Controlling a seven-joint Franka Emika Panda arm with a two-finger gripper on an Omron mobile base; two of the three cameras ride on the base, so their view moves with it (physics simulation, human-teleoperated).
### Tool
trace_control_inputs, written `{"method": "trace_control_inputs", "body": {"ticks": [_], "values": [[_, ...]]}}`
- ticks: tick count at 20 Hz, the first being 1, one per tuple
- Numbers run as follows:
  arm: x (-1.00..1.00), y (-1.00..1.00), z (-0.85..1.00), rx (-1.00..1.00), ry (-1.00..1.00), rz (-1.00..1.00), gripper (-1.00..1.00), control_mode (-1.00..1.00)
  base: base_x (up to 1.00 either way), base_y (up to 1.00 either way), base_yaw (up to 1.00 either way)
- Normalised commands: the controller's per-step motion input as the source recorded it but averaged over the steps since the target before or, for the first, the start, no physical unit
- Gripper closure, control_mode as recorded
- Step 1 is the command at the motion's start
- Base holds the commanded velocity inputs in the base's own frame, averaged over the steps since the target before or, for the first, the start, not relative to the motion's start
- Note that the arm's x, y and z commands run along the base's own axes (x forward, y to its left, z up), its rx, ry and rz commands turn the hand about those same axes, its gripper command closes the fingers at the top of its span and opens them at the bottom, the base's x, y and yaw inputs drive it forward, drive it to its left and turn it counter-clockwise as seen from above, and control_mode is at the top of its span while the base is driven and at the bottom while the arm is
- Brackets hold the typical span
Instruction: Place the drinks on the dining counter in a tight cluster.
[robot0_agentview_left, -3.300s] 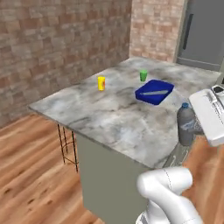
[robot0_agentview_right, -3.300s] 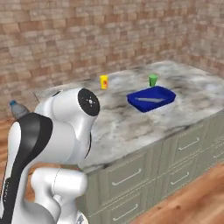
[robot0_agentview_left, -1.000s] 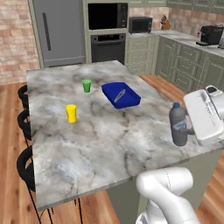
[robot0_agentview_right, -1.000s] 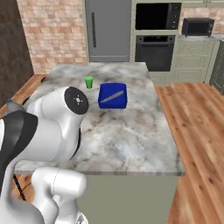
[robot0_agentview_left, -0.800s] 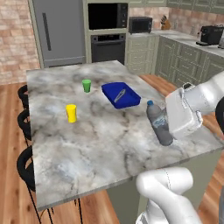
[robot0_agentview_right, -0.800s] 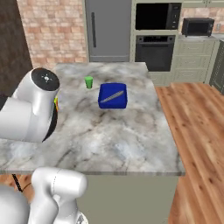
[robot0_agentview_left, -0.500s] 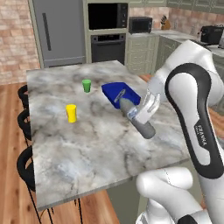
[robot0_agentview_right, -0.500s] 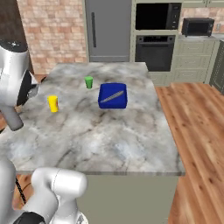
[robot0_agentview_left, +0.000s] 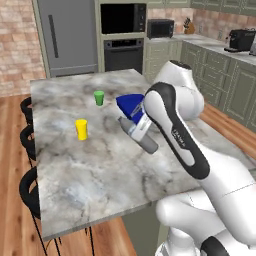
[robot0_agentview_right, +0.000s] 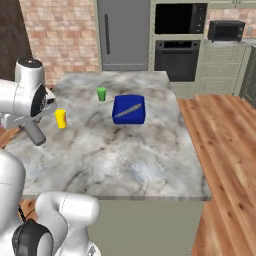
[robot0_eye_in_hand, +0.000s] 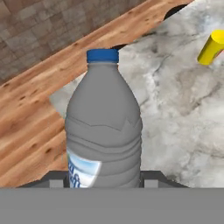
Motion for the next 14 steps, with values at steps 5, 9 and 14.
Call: {"method": "trace_control_inputs", "body": {"ticks": [5, 9, 14], "values": [[1.0, 0.15, -1.0, 0.0, -0.09, 0.0, 1.0, -1.0, 0.0, 0.0, 0.0], [0.72, 0.19, -0.86, 0.02, -0.15, 0.0, 1.0, -1.0, 0.0, 0.0, 0.0], [0.33, 0.27, -0.55, 0.1, -0.08, 0.02, 1.0, -1.0, 0.0, 0.0, 0.0]]}}
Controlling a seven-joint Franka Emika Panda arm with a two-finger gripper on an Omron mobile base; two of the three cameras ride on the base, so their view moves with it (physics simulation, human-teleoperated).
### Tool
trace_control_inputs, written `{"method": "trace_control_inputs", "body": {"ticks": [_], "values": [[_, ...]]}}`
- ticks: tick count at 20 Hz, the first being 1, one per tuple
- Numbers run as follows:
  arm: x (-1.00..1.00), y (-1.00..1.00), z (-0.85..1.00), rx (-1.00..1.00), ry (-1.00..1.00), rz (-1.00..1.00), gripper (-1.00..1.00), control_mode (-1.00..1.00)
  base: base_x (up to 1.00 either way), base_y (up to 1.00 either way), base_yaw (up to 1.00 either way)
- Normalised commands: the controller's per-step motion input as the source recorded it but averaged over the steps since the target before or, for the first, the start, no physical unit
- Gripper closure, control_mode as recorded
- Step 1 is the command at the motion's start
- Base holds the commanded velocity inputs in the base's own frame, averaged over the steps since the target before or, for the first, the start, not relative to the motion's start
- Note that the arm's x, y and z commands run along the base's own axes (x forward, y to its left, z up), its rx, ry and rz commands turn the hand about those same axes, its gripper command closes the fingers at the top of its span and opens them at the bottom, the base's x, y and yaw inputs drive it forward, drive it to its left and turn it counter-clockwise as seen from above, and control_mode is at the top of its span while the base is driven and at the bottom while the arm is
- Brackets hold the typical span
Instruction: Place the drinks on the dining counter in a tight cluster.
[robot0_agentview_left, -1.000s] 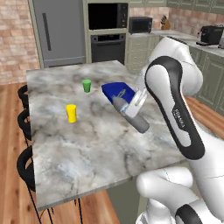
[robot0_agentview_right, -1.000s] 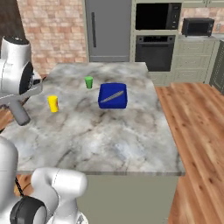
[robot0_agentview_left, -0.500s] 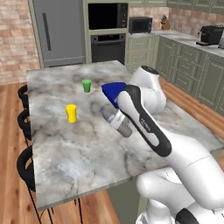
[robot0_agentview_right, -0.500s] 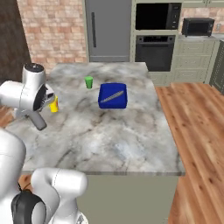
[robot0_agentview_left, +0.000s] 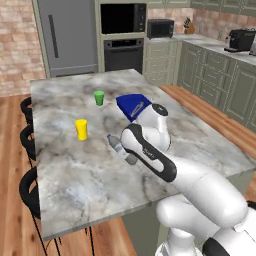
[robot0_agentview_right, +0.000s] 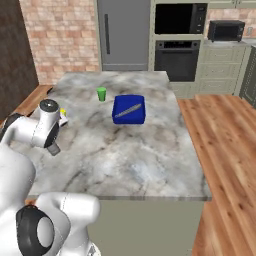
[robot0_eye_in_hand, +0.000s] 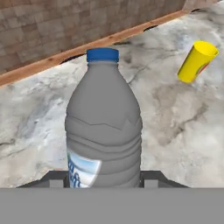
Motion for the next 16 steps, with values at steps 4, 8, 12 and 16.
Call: {"method": "trace_control_inputs", "body": {"ticks": [4, 8, 12, 16], "values": [[0.01, 0.02, -0.34, 0.53, -0.16, 0.08, 1.0, -1.0, 0.0, 0.0, 0.0], [0.01, -0.02, 0.05, 0.51, -0.05, 0.2, 1.0, -1.0, 0.0, 0.0, 0.0], [-0.1, -0.01, 0.08, 0.21, -0.21, 0.23, 1.0, -1.0, 0.0, 0.0, 0.0], [-0.08, 0.0, 0.0, 0.15, -0.3, 0.12, 1.0, -1.0, 0.0, 0.0, 0.0]]}}
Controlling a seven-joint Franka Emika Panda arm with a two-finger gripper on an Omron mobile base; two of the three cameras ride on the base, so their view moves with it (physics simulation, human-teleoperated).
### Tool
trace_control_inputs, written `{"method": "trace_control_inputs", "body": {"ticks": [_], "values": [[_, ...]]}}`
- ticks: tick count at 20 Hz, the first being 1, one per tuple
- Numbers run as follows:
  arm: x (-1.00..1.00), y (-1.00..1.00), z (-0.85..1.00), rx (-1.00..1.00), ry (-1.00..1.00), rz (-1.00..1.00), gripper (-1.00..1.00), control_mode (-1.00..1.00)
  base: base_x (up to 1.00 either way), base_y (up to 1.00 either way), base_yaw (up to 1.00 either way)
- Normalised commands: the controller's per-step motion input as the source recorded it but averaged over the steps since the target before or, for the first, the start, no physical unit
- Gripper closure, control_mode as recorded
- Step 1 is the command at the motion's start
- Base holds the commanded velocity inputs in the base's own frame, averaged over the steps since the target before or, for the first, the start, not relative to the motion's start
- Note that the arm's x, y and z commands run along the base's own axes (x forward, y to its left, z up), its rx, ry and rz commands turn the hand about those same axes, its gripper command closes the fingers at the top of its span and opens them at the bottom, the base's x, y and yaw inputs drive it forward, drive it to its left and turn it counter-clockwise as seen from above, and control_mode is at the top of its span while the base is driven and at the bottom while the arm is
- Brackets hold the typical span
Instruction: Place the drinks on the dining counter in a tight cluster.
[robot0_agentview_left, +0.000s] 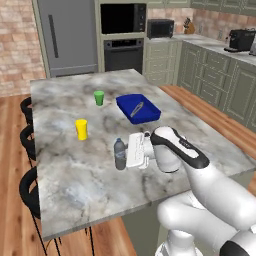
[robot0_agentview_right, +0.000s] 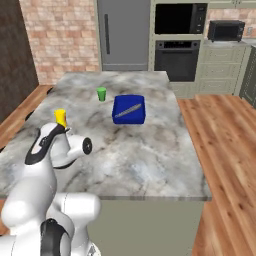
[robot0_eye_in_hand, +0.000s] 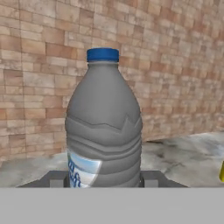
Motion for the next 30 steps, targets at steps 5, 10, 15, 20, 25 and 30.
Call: {"method": "trace_control_inputs", "body": {"ticks": [5, 10, 15, 20, 25, 30], "values": [[0.12, -0.01, 0.0, 0.08, -0.03, 0.04, 1.0, -1.0, 0.0, 0.0, 0.0], [0.05, 0.0, -0.01, 0.0, 0.12, 0.0, 1.0, -1.0, 0.0, 0.0, 0.0], [0.03, -0.01, -0.36, 0.0, 0.23, 0.0, 1.0, -1.0, 0.0, 0.0, 0.0], [0.0, 0.0, -0.41, -0.01, 0.04, 0.0, 1.0, -1.0, 0.0, 0.0, 0.0], [0.0, 0.0, -0.37, -0.04, -0.07, 0.0, 1.0, -1.0, 0.0, 0.0, 0.0], [0.0, 0.0, -0.37, -0.07, -0.1, 0.0, 1.0, -1.0, 0.0, 0.0, 0.0]]}}
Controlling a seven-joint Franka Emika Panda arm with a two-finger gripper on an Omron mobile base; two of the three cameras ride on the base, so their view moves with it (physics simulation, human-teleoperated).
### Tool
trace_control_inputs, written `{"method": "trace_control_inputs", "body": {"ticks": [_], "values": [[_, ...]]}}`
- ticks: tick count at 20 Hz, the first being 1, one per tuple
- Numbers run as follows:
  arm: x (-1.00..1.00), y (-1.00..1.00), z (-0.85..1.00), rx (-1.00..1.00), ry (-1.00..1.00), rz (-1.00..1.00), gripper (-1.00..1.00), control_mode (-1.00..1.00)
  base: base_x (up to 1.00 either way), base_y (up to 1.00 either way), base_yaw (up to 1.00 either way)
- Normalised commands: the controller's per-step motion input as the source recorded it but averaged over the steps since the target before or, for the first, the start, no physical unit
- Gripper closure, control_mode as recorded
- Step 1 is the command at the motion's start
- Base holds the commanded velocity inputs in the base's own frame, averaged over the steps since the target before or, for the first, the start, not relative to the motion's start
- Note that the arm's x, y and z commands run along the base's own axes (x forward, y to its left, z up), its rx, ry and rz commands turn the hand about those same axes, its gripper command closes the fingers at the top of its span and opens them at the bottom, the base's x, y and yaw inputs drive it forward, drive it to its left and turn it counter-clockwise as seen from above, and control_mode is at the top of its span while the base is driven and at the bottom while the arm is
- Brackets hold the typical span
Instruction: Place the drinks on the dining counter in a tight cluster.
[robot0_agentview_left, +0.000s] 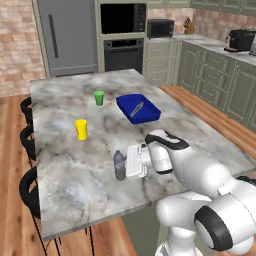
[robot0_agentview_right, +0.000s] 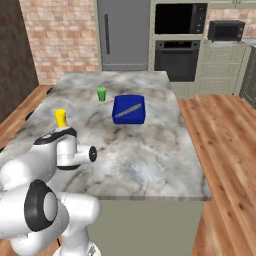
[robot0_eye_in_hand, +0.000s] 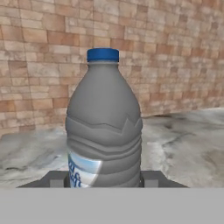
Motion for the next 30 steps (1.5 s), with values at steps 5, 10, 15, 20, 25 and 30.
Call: {"method": "trace_control_inputs", "body": {"ticks": [5, 10, 15, 20, 25, 30], "values": [[0.02, 0.0, -0.35, -0.04, -0.02, 0.0, 1.0, -1.0, 0.0, 0.0, 0.0], [0.22, 0.0, -0.05, 0.05, 0.04, 0.0, 1.0, -1.0, 0.0, 0.0, 0.0], [0.64, 0.0, -0.01, 0.19, 0.0, 0.0, 1.0, -1.0, 0.0, 0.0, 0.0], [0.57, 0.08, -0.44, 0.12, 0.0, 0.0, 1.0, -1.0, 0.0, 0.0, 0.0], [0.13, 0.06, -0.44, 0.0, 0.0, 0.0, 1.0, -1.0, 0.0, 0.0, 0.0], [-0.02, 0.0, -0.19, 0.0, -0.11, 0.0, 1.0, -1.0, 0.0, 0.0, 0.0]]}}
